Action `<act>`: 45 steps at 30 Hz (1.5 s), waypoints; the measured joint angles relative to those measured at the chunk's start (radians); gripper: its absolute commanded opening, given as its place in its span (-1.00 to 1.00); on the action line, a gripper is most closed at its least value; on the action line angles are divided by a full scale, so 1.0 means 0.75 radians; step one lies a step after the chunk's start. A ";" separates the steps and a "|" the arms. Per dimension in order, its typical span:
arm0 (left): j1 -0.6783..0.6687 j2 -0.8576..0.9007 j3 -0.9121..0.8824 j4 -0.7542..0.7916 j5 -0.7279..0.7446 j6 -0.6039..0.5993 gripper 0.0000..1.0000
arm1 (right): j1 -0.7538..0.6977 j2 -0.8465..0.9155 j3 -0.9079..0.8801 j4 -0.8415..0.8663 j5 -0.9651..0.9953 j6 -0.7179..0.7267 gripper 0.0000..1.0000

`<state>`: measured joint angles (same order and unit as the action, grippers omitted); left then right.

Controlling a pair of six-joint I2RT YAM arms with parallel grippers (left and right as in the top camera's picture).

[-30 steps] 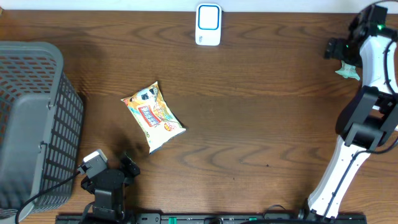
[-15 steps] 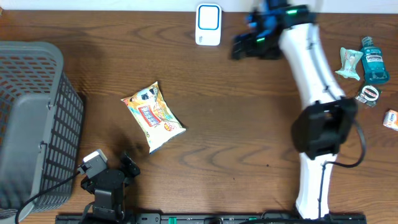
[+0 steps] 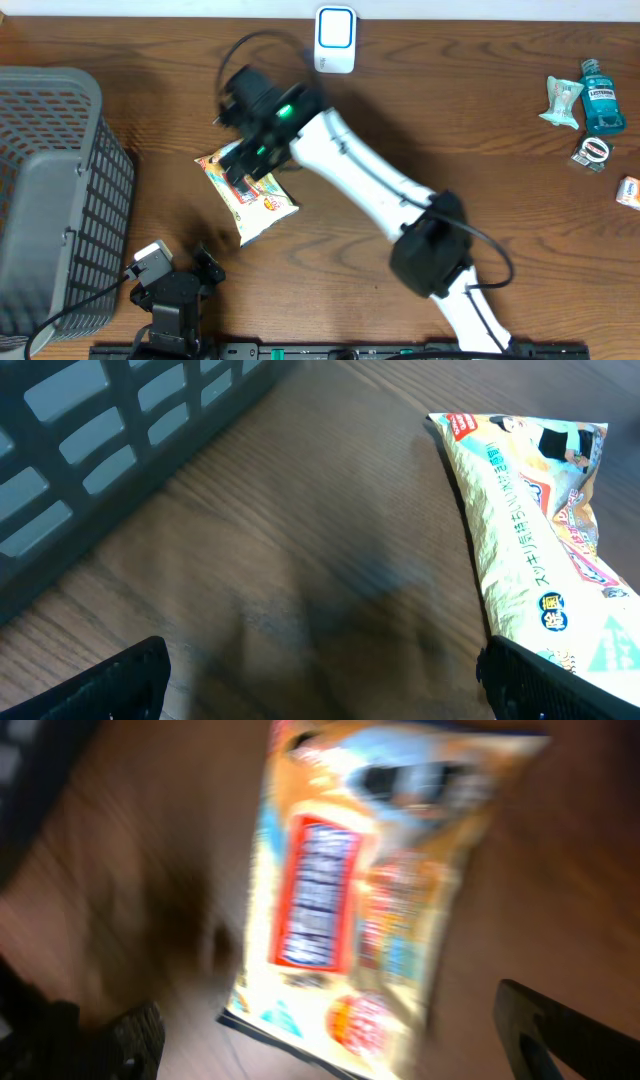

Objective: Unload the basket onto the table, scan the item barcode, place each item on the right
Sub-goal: 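Reach the right gripper to the snack bag and grasp it, then lift the snack bag and move it toward the scanner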

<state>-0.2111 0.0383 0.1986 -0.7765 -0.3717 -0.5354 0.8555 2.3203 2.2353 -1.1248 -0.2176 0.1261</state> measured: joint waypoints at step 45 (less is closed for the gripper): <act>0.000 0.001 0.000 0.000 -0.001 0.000 0.96 | -0.410 -0.002 -0.017 -0.762 -1.091 -0.500 -0.98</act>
<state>-0.2111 0.0387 0.1986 -0.7765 -0.3721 -0.5354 0.5476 2.3188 2.2227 -1.6966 -1.0359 -0.2489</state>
